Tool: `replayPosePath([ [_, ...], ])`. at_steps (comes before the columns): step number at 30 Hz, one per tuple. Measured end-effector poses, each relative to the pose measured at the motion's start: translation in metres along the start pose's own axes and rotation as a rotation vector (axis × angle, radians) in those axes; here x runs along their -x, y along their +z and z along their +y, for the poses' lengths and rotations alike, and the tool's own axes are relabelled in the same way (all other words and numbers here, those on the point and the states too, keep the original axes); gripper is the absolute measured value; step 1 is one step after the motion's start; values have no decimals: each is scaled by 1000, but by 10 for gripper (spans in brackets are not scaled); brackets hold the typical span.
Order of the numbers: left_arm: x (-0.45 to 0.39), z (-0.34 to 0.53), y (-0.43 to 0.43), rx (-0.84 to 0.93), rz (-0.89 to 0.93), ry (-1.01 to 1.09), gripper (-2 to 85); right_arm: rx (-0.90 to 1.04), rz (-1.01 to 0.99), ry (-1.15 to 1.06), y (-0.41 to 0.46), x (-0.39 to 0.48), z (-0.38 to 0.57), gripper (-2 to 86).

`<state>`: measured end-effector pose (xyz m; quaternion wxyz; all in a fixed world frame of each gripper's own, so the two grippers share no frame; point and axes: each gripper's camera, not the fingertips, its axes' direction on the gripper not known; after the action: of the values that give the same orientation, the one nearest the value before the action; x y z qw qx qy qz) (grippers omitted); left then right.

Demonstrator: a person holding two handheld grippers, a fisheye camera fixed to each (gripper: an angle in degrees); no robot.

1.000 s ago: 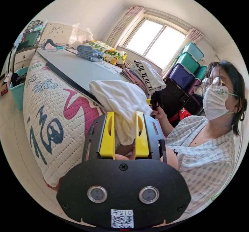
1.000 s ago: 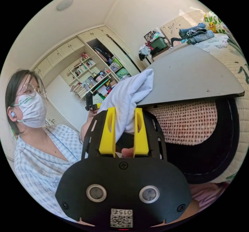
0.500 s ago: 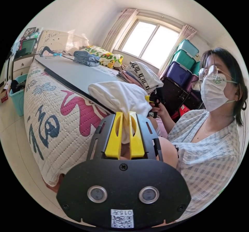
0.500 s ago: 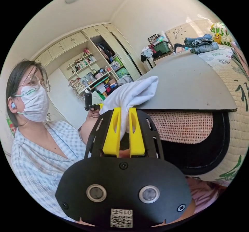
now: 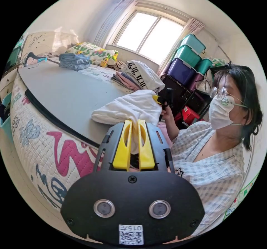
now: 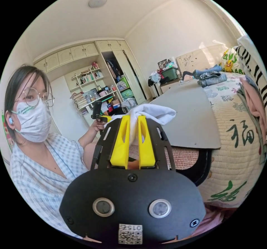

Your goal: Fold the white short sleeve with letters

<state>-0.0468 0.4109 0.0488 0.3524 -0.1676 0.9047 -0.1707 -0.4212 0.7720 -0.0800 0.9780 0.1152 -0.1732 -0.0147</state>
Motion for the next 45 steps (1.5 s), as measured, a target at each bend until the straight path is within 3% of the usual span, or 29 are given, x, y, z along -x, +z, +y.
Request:
replayPosePath([
  [8,47,-257,73,28,-9,81,12,-221,299,-52,-61,-28,-70,56],
  [13,59,-424,167,31,-86,195,11,-394,425,37,-87,-49,-27,56],
  [16,82,-490,265,162,-166,199,11,-374,455,255,-55,-96,29,56],
  [18,108,-515,343,349,-191,161,10,-309,486,304,-28,-112,56,57],
  [21,117,-527,388,473,-224,191,9,-376,502,356,-13,-127,92,56],
  [27,107,-577,333,335,-153,234,11,-448,539,294,3,-132,92,55],
  [32,134,-574,341,417,-169,176,27,-442,456,364,37,-169,132,58],
  [34,147,-563,324,347,-130,133,38,-452,472,315,38,-163,148,53],
  [40,150,-546,209,155,-175,46,73,-431,859,90,29,-111,180,49],
  [45,19,-527,130,21,-57,277,103,-382,1123,-99,36,-92,159,86],
])
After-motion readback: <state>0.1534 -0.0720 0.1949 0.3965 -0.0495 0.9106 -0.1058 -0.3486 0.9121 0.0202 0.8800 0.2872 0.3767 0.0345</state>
